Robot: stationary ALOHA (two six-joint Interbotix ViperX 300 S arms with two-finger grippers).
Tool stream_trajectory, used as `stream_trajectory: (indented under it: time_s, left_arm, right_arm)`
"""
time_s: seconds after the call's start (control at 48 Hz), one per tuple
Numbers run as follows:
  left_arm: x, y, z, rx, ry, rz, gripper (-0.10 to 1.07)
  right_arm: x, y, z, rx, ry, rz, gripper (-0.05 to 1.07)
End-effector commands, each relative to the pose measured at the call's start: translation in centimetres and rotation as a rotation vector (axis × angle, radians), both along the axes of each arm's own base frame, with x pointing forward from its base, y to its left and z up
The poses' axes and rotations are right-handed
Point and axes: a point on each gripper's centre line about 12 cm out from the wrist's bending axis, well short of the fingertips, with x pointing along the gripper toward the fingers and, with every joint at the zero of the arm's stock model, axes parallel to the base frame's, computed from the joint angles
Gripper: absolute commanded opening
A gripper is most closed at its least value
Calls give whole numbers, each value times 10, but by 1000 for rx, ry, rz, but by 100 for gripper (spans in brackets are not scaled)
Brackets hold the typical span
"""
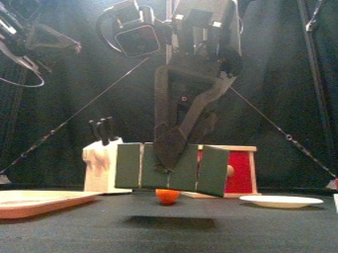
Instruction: Put sushi roll on small plate
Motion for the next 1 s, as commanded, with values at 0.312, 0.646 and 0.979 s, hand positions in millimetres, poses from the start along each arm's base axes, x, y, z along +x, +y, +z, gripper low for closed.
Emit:
stream_trajectory:
  time_s: [0.312,0.646,0.979]
  left_arm:
    - [2,9,8,28,-26,40,-2]
    - [2,11,5,29,-20,47,-2]
    - [1,9,3,7,-14,43,-2]
  right_arm:
    - [-5,-4,48,34,-81,-19,61]
    - [-38,-22,51,7,-47,-120,61]
    - [-90,-50,52,10,-85,-310,61]
